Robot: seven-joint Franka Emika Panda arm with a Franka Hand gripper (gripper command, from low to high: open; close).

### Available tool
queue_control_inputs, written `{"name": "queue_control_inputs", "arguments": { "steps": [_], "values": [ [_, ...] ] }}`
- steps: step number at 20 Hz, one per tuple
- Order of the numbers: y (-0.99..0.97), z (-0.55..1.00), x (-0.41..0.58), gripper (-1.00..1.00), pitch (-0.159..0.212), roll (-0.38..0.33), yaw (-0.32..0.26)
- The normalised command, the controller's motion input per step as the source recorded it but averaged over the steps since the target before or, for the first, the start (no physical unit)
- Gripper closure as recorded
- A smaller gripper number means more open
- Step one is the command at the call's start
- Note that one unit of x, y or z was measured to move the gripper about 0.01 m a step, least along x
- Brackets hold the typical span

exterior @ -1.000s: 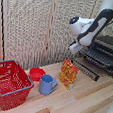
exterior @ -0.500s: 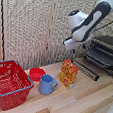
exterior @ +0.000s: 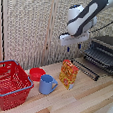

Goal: Extend the gripper towards the oven tray handle. Grasp the handle and carefully pull the tray out of the oven. Move the gripper above the red bowl. Grab the red bowl gently. Lift the bowl and place it onto the oven tray.

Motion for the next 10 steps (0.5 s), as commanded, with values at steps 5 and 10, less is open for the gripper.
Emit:
{"name": "queue_control_inputs", "arguments": {
  "steps": [5,10],
  "values": [
    [0.49,0.30,0.113,-1.00,-0.077,0.237,-0.134],
    [0.69,0.28,0.042,-1.00,-0.095,0.202,-0.083]
  ]
}}
